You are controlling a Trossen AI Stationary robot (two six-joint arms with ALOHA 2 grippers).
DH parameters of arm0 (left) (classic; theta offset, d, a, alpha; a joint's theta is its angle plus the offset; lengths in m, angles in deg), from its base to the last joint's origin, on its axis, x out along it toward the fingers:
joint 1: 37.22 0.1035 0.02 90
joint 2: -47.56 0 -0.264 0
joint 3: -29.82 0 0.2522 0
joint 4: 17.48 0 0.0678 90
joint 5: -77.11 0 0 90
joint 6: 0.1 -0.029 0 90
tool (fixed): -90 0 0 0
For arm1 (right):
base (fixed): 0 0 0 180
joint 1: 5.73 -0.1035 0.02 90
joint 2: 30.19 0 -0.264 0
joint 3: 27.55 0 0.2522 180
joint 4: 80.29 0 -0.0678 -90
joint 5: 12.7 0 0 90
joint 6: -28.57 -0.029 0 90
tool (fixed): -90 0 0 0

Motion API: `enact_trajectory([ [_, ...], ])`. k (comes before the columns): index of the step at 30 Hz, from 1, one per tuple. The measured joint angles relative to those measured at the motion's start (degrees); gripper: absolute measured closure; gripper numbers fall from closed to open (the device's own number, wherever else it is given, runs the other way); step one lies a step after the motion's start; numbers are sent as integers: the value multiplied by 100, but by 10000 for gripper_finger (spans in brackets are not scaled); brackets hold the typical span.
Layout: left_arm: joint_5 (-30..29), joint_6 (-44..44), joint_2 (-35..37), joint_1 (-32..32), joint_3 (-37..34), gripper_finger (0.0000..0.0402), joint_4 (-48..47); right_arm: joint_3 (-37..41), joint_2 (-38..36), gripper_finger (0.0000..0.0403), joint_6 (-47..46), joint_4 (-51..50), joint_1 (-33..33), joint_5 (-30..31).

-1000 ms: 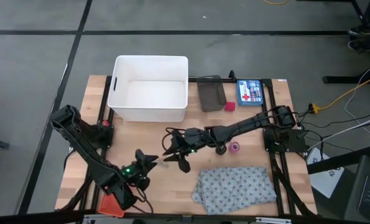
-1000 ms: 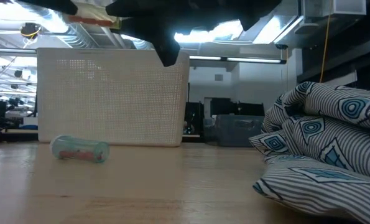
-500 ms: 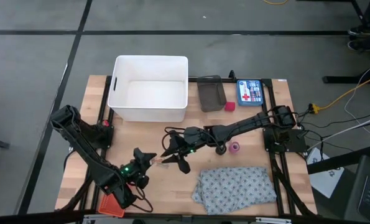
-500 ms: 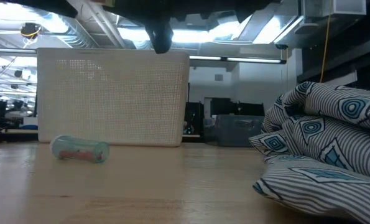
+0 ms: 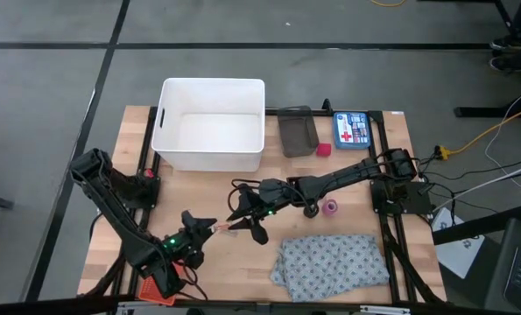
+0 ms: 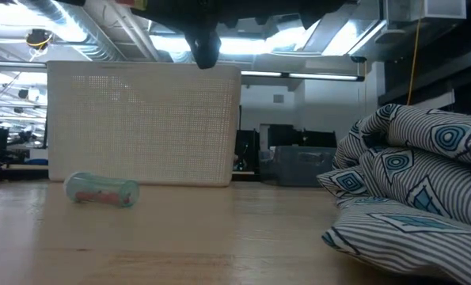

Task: Pick & place medical supplies in basket/bin
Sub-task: Put the yellow pill bottle into the orange bin

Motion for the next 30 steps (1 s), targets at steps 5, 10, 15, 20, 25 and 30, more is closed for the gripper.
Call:
enact_trajectory([
  [5, 71, 61, 0, 19, -1, 232, -3, 0, 0, 295, -2, 0, 0, 0],
  [10, 128, 60, 0, 50, 0, 257, -19, 0, 0, 294, -11, 1, 4, -76],
  [15, 121, 142, 0, 32, 0, 259, -25, 0, 0, 295, -13, 0, 2, -129],
  [20, -138, 147, 0, -95, -1, 251, -34, 0, 0, 294, -11, 15, 0, -149],
  [25, -265, 209, 0, -156, -1, 247, -31, 0, 0, 294, 3, 13, 0, -167],
  [30, -279, 207, 0, -166, -1, 246, -30, 0, 0, 294, 4, 9, 0, -175],
])
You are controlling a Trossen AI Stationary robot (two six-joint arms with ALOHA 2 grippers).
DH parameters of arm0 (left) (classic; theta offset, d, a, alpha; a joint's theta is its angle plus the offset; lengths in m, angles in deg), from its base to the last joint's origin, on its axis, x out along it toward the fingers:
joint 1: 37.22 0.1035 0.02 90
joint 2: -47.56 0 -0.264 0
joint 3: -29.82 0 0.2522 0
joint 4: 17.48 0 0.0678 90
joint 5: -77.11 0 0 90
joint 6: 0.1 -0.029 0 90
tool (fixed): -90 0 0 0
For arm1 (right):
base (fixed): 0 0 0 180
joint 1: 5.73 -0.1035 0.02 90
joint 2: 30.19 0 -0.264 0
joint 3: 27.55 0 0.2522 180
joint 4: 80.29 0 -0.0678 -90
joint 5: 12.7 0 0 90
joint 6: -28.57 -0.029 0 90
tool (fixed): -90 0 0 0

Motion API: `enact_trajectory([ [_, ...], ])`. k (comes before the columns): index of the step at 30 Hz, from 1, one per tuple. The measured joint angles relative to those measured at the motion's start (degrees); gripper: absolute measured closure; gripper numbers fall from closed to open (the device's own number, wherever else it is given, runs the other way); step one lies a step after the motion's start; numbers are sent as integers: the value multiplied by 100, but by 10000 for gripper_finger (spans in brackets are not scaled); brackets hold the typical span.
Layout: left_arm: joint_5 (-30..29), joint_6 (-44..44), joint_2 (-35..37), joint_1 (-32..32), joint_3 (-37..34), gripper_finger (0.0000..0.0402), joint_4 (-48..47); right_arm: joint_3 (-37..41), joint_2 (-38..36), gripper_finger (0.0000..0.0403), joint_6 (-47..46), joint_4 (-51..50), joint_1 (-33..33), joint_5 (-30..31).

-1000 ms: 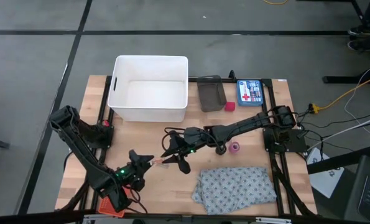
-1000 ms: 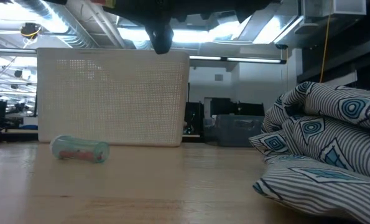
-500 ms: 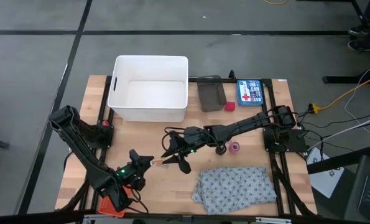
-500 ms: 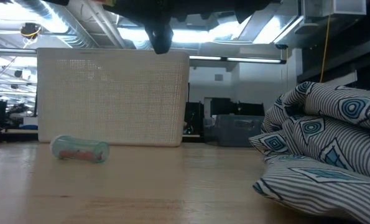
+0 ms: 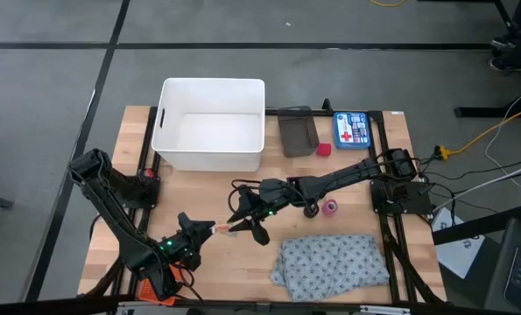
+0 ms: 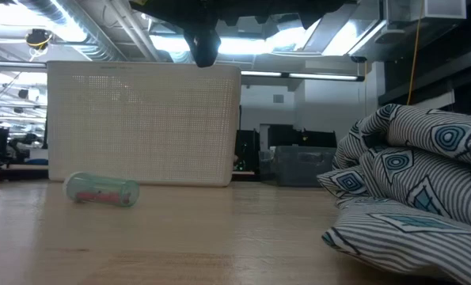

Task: Pick & place medical supplies in basket/bin
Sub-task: Put the yellow pill bottle into the orange bin

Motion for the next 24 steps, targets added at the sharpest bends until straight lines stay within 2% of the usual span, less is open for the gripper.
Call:
enact_trajectory([
  [24, 247, -215, 0, 69, 0, 249, 380, 0, 0, 294, -17, 56, 0, -127],
])
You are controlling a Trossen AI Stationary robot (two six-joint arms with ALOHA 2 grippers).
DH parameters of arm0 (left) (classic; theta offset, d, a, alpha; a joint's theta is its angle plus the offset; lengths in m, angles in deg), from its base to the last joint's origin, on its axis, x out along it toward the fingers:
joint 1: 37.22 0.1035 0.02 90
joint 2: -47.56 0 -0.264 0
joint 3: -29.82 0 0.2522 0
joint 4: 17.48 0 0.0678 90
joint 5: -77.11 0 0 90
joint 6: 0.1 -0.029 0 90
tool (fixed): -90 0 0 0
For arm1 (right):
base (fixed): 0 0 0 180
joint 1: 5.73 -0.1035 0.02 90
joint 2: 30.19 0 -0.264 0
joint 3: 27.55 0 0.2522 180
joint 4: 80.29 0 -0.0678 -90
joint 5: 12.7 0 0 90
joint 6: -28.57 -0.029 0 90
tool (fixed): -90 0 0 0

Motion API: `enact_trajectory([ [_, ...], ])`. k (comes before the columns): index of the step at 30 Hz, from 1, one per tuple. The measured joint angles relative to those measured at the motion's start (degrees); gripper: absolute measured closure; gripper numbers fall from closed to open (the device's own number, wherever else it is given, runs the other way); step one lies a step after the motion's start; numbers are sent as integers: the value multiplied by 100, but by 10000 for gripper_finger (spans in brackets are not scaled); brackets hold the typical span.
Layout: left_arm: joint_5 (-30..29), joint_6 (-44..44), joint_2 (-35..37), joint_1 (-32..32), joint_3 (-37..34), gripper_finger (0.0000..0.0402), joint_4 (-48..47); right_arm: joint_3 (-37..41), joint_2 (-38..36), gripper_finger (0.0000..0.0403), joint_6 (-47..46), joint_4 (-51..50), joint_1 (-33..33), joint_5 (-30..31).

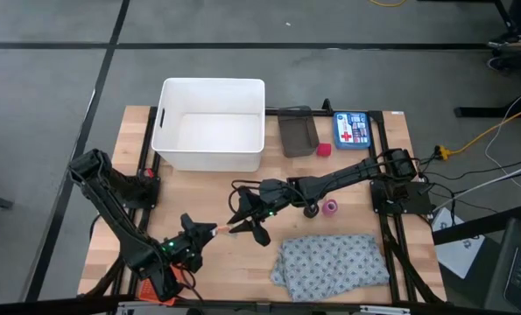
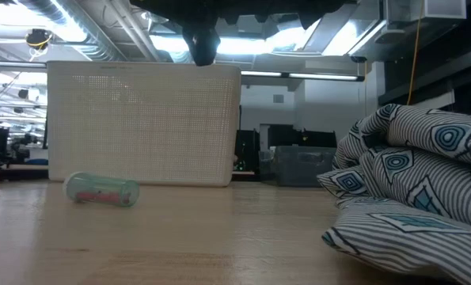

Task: Pick & place medical supplies in basket/bin
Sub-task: Put the yellow pill bottle into the orange bin

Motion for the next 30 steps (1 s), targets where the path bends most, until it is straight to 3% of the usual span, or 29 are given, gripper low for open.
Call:
enact_trajectory([
  [11, -89, -137, 0, 3, 0, 250, 0, 0, 0, 294, 4, -9, 2, 0],
  [19, -24, -104, 0, 3, 0, 279, 49, 0, 0, 294, 13, -24, 2, 0],
  [30, -27, -105, 0, 3, 0, 288, 84, 0, 0, 294, 20, -28, 2, 0],
])
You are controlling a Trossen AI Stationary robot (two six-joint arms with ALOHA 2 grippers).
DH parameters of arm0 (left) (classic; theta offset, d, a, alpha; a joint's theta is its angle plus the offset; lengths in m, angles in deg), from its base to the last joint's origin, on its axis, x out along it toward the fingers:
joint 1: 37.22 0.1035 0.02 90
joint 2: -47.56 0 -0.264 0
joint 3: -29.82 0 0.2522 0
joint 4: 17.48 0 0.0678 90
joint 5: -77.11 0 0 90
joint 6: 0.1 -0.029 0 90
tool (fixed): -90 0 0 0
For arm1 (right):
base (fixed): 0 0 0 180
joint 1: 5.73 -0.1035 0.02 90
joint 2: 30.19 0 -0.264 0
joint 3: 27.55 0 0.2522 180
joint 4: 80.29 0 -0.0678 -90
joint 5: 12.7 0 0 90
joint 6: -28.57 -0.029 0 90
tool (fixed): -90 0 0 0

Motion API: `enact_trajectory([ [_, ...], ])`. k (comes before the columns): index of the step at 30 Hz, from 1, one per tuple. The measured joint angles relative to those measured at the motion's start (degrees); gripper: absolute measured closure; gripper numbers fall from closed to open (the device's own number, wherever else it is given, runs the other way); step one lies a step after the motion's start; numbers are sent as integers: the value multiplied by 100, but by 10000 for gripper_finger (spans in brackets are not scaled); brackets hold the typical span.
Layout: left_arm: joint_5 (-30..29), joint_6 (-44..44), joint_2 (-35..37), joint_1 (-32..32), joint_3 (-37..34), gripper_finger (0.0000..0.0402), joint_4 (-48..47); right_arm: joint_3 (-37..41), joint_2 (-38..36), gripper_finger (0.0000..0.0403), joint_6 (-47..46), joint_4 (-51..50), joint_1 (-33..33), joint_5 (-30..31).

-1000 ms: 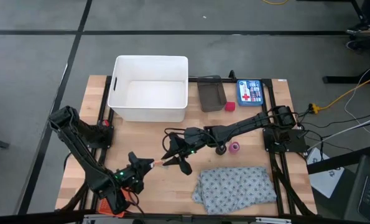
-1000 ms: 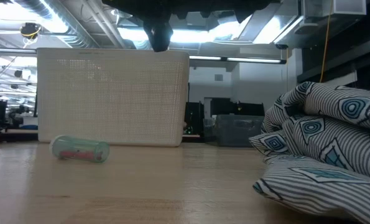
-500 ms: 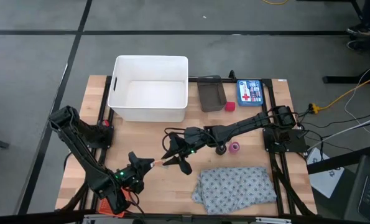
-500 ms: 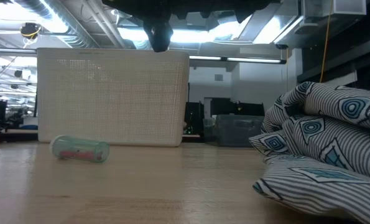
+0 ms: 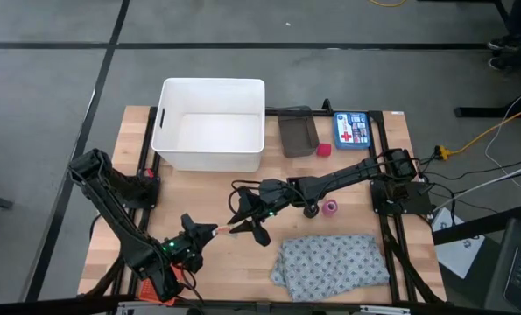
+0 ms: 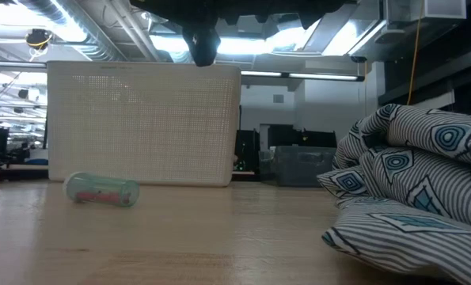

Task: Pick & place medical supplies in basket/bin
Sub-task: Put the yellow pill bottle into the orange bin

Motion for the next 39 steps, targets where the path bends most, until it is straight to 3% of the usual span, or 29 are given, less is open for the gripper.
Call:
enact_trajectory([
  [7, -12, 1, 0, 0, 0, 301, -1, 0, 0, 273, 153, 2, 0, 10],
  [13, 152, 20, 0, 0, 0, 302, 2, 0, 0, 205, 155, 5, 0, 91],
  [19, 299, 49, 1, -2, 0, 303, 28, 0, 0, 145, 150, -25, 44, 624],
  [24, 735, 316, 2, -5, 10, 303, -128, 0, 0, 132, 128, -215, 197, 866],
  [29, 1074, 1095, 2, -7, 384, 303, -1106, 0, 0, 136, 126, -363, 285, 861],
  [34, 1982, 1997, 8, 6, 892, 303, -2269, 0, 0, 140, 128, -437, 313, 841],
  [39, 3270, 2449, 7, 92, 1209, 303, -2667, 0, 0, 140, 130, -441, 307, 821],
])
